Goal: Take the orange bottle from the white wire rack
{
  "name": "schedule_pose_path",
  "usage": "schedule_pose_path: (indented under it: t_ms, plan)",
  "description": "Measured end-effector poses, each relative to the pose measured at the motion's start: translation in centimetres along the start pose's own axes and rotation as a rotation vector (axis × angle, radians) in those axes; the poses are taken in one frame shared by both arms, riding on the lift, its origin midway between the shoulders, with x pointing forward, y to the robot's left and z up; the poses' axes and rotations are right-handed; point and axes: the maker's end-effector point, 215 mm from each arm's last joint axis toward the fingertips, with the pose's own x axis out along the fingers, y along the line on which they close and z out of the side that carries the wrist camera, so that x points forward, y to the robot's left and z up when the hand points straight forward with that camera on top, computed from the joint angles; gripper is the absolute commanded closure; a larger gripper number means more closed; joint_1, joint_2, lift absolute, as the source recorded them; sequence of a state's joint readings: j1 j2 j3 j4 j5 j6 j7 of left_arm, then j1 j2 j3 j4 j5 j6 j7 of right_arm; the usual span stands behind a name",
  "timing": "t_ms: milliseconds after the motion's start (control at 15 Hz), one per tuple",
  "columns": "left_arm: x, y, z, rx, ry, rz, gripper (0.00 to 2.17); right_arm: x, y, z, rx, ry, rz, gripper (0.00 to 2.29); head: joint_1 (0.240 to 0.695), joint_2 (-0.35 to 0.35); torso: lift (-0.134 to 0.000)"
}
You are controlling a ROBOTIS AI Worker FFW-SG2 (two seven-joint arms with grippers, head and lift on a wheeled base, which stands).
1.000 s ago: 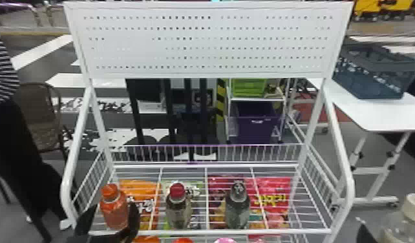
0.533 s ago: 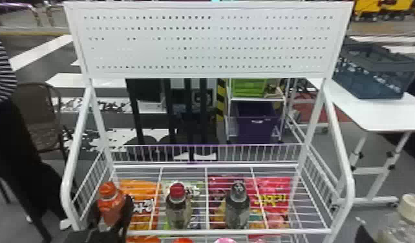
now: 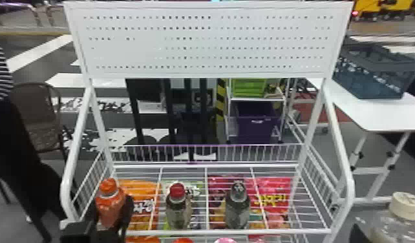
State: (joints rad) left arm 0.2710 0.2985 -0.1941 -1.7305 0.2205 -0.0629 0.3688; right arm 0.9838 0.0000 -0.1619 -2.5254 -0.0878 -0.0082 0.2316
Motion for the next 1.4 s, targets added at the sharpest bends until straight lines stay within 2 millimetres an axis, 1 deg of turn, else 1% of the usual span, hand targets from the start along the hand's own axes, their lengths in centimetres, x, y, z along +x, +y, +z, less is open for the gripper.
schedule_pose_path:
  t_ms: [133, 200, 267, 333, 400, 533, 667, 867, 1067, 1400]
  plan:
    - [-1.7, 0.8, 2.7, 0.011, -0.001, 0.003, 2.15, 0.1, 0.0, 0.0, 0.001, 0.002, 0.0, 1.01, 0.499, 0.0, 0.0]
    - [-2.7, 1.0, 4.6, 0.012, -0.021, 0.002, 2.15, 0.2, 0.1, 0.0, 0.002, 0.002, 0.001, 1.01, 0.499, 0.0, 0.0]
    - [-3.7, 1.0, 6.4, 0.008, -0.045, -0.005, 2.15, 0.3, 0.1, 0.0, 0.003, 0.003, 0.002, 1.01, 0.499, 0.0, 0.0]
    - [-4.5, 1.0, 7.6, 0.007, -0.057, -0.01, 2.15, 0.4, 0.2, 0.0, 0.005, 0.003, 0.003, 1.01, 0.499, 0.0, 0.0]
    - [-5.5, 0.8, 8.7, 0.011, -0.057, -0.017, 2.15, 0.4, 0.2, 0.0, 0.006, 0.002, 0.004, 1.01, 0.499, 0.0, 0.0]
    - [-7.4, 0.9, 10.0, 0.032, -0.038, -0.024, 2.15, 0.5, 0.2, 0.0, 0.006, 0.002, 0.004, 1.0, 0.499, 0.0, 0.0]
    - [-8.9, 1.5, 11.0, 0.042, -0.035, -0.025, 2.15, 0.5, 0.2, 0.0, 0.008, 0.002, 0.004, 1.01, 0.499, 0.0, 0.0]
    - [-10.3, 2.7, 11.6, 0.053, -0.033, -0.013, 2.15, 0.5, 0.3, -0.1, 0.009, 0.004, 0.006, 1.01, 0.499, 0.0, 0.0]
    - [-10.7, 3.9, 11.9, 0.056, -0.035, 0.001, 2.15, 0.4, 0.3, 0.0, 0.008, 0.004, 0.005, 1.01, 0.499, 0.0, 0.0]
    - [-10.8, 3.6, 12.3, 0.044, -0.04, -0.013, 2.15, 0.5, 0.2, -0.2, 0.01, 0.009, 0.005, 1.01, 0.499, 0.0, 0.0]
